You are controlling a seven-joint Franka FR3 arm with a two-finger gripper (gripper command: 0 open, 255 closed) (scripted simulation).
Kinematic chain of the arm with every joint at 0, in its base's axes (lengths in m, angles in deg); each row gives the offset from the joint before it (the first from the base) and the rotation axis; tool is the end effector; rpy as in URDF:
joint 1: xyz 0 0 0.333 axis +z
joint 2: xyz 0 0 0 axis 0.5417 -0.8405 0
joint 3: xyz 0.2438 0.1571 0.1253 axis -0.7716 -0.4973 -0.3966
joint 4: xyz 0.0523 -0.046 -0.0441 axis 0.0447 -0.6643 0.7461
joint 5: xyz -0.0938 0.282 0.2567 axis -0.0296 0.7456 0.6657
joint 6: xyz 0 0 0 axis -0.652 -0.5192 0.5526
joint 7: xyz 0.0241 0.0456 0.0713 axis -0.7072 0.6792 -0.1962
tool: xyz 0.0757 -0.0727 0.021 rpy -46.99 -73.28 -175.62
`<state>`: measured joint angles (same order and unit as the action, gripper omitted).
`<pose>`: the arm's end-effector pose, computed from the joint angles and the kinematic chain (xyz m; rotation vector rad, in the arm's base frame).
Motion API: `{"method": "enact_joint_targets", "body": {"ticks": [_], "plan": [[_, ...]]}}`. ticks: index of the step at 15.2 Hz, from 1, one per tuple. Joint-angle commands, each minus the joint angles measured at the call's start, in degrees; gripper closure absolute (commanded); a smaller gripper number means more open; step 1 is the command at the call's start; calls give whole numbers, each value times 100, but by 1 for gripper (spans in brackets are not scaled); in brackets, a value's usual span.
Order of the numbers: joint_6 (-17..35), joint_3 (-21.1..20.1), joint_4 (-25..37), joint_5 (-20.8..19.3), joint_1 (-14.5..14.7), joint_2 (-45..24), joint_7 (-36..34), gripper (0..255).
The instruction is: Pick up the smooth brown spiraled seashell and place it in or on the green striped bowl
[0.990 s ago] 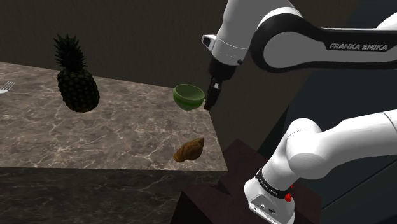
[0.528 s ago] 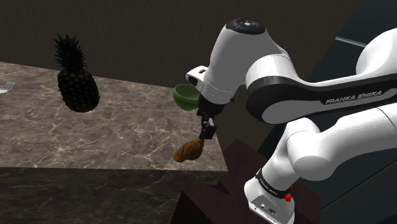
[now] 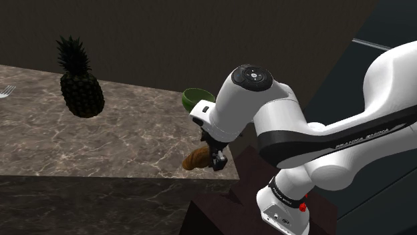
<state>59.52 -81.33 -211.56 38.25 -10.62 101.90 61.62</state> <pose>0.2394 0.2467 0.3698 2.4019 1.4591 0.0908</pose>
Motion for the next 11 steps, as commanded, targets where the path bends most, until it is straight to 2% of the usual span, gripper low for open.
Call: {"method": "enact_joint_targets", "body": {"ticks": [1, 4, 11], "plan": [[210, -23, -99, -54, -54, -105, -24, 0], [471, -57, -209, -131, -141, -253, -74, 0], [471, -57, -209, -131, -141, -253, -74, 0]]}}
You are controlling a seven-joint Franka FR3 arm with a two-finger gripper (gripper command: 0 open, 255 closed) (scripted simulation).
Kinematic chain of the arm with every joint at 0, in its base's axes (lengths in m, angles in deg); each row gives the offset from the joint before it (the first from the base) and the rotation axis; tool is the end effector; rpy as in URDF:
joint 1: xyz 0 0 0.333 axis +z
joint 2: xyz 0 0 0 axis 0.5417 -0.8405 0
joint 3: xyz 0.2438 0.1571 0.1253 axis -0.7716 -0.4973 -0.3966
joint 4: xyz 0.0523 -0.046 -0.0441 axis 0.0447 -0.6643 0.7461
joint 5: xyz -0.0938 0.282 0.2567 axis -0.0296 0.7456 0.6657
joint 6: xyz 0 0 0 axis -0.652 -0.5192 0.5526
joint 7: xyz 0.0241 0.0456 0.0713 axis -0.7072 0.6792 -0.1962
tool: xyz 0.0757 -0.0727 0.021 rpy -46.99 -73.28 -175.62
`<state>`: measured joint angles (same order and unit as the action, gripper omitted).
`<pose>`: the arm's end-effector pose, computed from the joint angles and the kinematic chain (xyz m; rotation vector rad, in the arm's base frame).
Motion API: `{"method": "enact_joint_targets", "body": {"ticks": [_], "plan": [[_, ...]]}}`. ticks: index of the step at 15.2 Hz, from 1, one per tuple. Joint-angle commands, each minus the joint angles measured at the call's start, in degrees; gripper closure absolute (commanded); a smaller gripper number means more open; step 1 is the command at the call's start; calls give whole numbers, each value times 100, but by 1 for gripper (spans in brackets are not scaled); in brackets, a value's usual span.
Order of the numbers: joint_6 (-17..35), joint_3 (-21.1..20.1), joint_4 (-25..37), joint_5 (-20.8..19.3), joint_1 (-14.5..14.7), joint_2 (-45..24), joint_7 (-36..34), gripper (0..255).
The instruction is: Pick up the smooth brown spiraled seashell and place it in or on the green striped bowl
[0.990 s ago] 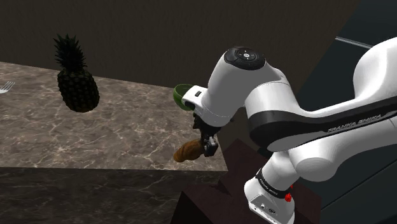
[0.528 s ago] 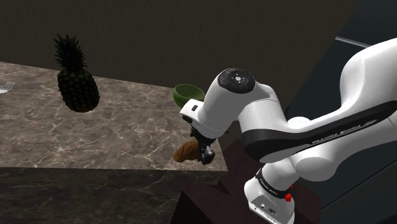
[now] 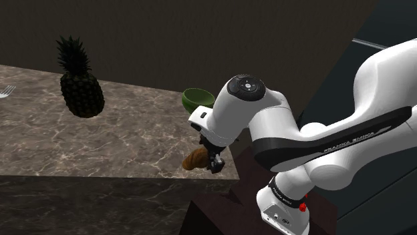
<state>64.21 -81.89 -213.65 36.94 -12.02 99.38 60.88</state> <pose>0.2445 0.2409 0.3465 2.3993 1.4626 0.0914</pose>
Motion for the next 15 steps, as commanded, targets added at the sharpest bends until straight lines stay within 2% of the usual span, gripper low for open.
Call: {"method": "enact_joint_targets", "body": {"ticks": [1, 10, 15], "plan": [[1, 0, 0, 0, 0, -1, -1, 255], [1, -2, 0, 0, -2, -1, 0, 255], [-475, 144, 207, 85, 91, 289, 194, 255]]}}
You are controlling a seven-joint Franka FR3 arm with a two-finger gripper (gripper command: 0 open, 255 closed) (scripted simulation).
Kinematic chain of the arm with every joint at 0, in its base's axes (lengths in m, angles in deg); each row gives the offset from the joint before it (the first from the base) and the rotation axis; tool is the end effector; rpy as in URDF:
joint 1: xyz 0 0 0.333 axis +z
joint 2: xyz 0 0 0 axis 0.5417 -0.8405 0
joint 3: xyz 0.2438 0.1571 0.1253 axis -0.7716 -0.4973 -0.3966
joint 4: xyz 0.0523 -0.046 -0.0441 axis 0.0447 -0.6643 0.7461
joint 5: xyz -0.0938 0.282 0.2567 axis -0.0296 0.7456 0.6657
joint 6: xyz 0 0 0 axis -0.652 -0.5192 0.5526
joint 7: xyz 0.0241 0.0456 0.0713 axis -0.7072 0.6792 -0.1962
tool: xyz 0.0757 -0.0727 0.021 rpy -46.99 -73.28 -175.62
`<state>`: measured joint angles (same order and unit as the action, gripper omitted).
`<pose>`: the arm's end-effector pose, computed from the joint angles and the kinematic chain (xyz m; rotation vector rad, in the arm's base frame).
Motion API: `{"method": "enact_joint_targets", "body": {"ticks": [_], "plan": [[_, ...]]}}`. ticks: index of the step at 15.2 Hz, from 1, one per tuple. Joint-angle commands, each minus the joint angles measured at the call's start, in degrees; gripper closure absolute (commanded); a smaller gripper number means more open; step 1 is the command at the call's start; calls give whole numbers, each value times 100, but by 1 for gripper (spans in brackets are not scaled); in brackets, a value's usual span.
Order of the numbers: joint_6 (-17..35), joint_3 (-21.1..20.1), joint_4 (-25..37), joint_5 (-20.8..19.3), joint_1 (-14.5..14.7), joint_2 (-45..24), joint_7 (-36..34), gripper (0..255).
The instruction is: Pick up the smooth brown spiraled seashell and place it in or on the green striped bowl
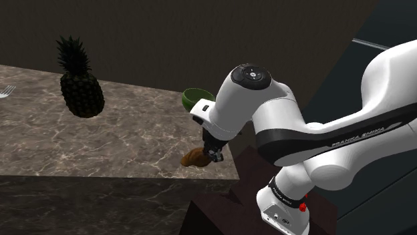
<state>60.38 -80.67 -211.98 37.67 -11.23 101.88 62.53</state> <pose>0.2445 0.2410 0.3687 2.3992 1.4631 0.0953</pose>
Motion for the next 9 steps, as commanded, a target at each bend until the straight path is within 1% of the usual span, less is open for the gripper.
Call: {"method": "enact_joint_targets", "body": {"ticks": [1, 2, 3, 4, 6, 7, 9], "plan": [[-185, 47, 86, 24, 26, 90, 64, 255], [-93, 24, 50, 9, 9, 40, 33, 255], [-93, 24, 50, 9, 9, 40, 33, 0], [18, 713, -85, 370, 130, 67, 824, 0], [37, 2067, -147, 1022, 307, -156, 2388, 0], [-17, 2492, -106, 1245, 347, -310, 2916, 0], [187, 2479, -197, 1270, 360, -423, 2926, 0]]}}
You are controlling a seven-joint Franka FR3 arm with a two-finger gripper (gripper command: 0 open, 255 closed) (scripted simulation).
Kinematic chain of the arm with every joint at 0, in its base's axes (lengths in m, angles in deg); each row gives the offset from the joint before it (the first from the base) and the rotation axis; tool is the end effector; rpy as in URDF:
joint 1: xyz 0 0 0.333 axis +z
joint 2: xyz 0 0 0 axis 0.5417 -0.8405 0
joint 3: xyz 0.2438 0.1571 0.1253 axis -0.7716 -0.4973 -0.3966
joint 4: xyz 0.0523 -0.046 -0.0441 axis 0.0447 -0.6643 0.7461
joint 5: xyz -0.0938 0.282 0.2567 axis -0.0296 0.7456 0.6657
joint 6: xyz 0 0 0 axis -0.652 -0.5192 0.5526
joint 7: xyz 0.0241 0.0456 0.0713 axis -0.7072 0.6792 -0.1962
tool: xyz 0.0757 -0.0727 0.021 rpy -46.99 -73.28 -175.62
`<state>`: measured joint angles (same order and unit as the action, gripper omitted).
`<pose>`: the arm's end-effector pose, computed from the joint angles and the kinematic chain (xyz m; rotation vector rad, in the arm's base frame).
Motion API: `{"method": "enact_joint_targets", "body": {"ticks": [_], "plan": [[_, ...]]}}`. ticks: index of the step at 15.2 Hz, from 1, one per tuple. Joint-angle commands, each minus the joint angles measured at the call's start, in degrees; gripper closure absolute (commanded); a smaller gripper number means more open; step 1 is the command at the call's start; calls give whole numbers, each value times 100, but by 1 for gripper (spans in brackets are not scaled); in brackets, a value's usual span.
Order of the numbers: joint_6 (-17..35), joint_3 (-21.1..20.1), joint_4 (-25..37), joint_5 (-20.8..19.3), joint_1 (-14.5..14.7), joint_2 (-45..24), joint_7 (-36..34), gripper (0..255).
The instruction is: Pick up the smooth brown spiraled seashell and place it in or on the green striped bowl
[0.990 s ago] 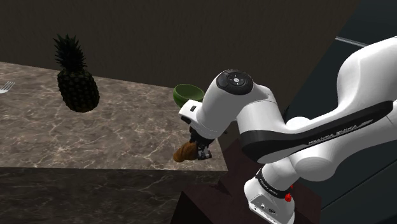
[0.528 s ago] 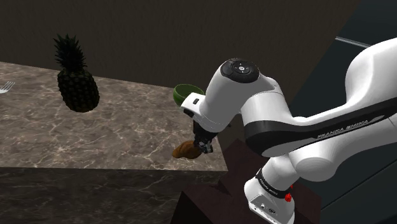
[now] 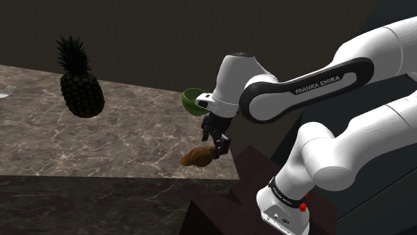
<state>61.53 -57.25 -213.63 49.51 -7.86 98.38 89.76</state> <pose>0.2980 0.1587 0.3544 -2.5757 -1.6896 0.0261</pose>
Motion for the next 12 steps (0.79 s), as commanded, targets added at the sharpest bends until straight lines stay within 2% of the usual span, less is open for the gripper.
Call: {"method": "enact_joint_targets", "body": {"ticks": [1, 6, 12], "plan": [[176, 132, -75, 100, 30, -134, 209, 0], [665, 114, -253, 163, 72, -445, 237, 0], [665, 114, -253, 163, 72, -445, 237, 0]]}}
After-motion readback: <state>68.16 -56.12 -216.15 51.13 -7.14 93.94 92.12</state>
